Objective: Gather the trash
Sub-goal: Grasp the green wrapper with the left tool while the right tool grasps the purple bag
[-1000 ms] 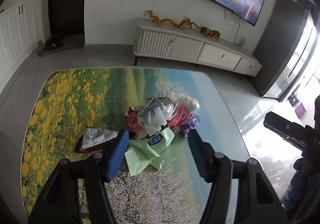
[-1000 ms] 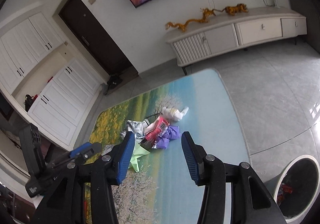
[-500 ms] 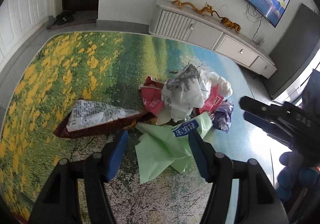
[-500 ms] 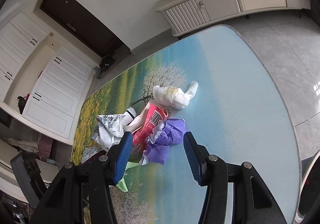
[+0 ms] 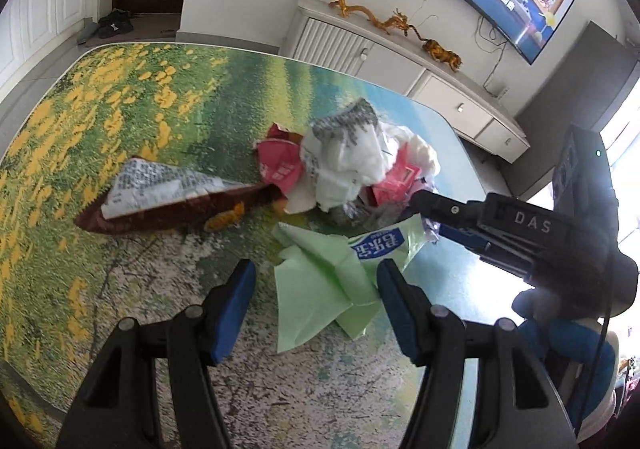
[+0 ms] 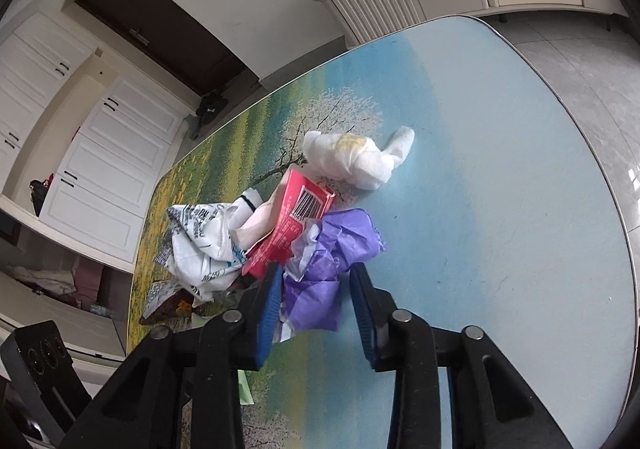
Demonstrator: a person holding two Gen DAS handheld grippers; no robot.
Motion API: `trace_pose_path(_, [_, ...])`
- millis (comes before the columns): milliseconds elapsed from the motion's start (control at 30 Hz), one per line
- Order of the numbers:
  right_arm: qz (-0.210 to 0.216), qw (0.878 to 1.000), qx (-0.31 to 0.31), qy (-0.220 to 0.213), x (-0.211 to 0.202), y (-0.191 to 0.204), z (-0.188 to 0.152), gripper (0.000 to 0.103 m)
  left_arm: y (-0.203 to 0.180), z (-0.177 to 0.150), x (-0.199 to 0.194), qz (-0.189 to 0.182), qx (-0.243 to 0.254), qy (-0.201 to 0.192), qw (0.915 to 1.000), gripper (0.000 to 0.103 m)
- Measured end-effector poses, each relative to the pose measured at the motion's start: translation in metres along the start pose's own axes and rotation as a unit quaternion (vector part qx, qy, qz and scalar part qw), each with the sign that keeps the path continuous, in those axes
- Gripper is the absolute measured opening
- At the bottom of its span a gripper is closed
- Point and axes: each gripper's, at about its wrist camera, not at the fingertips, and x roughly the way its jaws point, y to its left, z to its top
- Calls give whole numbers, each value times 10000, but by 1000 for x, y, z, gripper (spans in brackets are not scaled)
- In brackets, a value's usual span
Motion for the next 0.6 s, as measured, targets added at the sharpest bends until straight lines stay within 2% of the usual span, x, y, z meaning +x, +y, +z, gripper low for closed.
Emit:
trace_pose_path(200, [34,9998,-182,-52,-11,-1,-14,26,-6,-16,-4,-217,1,15,9998,58])
trace_pose_path(267, [57,9998,-170,-95,-16,-2,-19,25,-7,-20,-6,-363,-39,2,9993,43])
trace_pose_path(367, [105,9997,-122,-191,-26,-6,-25,24,-11,-24,-9,-496,-55,-14,9988,33])
trace_pose_path(467, [130,9994,-103,-292,-37,-8,-32,24,-17,-28,-13,-600,-30,-31,9982,26])
trace_pose_path(600, [100,9991,-139,-387,-54,-10,-44,24,-24,-34,-18,-646,-7,-70,9979,21])
